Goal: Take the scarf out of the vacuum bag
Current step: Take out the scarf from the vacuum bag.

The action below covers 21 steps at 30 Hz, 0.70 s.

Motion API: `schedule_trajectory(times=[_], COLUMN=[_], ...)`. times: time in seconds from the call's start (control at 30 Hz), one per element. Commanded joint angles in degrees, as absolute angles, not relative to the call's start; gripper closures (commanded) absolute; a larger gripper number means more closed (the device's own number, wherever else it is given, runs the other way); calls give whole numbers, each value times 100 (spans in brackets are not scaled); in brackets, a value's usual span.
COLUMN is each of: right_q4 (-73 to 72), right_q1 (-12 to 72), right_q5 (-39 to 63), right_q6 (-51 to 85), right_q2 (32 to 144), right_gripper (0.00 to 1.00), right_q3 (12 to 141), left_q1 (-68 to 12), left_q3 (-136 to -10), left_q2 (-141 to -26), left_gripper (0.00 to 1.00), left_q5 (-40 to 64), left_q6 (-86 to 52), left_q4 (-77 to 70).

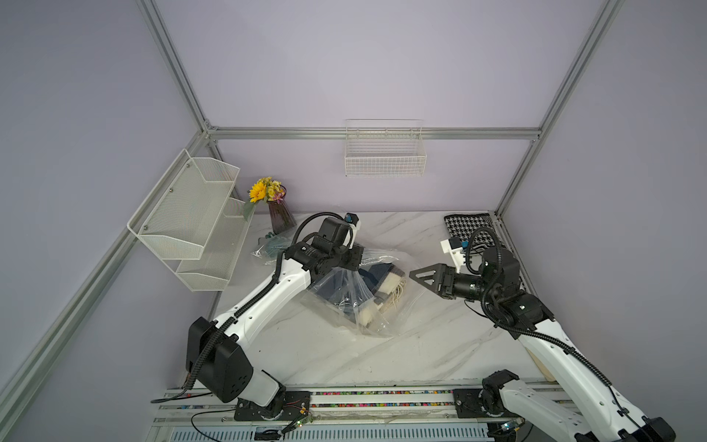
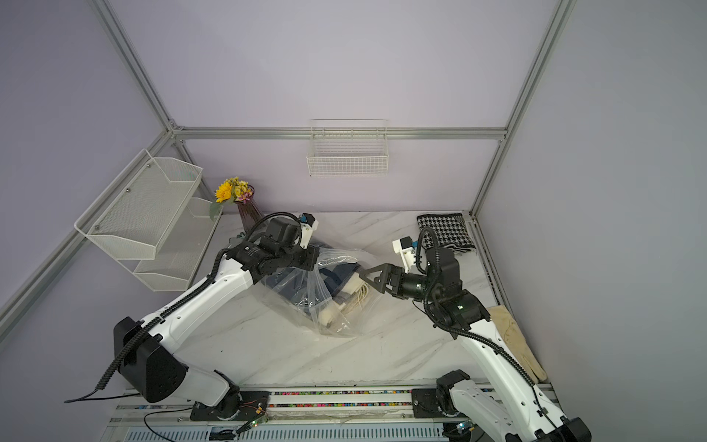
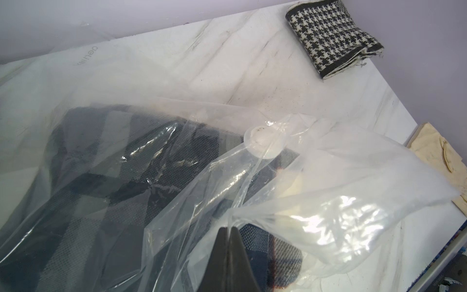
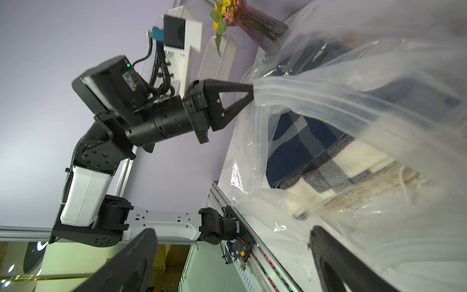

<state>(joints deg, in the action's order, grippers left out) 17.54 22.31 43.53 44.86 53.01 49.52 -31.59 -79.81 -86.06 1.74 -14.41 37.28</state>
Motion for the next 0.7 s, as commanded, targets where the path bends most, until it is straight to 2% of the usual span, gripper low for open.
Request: schedule_trajectory(times=[0.0, 0.3, 0.43, 0.67], right_q4=[1548, 479, 108, 421], right_q1=[2763, 4041, 4122, 4122], right_q5=[3873, 2819, 2342, 1713], right_q6=[4578, 5156, 5386, 5429], right_q2=[5292, 6209, 6362, 6637], right_gripper=[3, 5, 6, 13], right_q3=[4813, 4509, 4333, 4454], left_q1=[-3186, -3190, -3190, -3190], left_q3=[-8155, -8268, -8369, -8261], left_q2=[-8679, -8684, -8705, -8576], left_gripper=[100, 100, 100, 100], left_q5=[276, 339, 290, 383], left_q6=[-1459, -1359, -1292, -1268], left_q4=[3523, 3546, 3680, 3683])
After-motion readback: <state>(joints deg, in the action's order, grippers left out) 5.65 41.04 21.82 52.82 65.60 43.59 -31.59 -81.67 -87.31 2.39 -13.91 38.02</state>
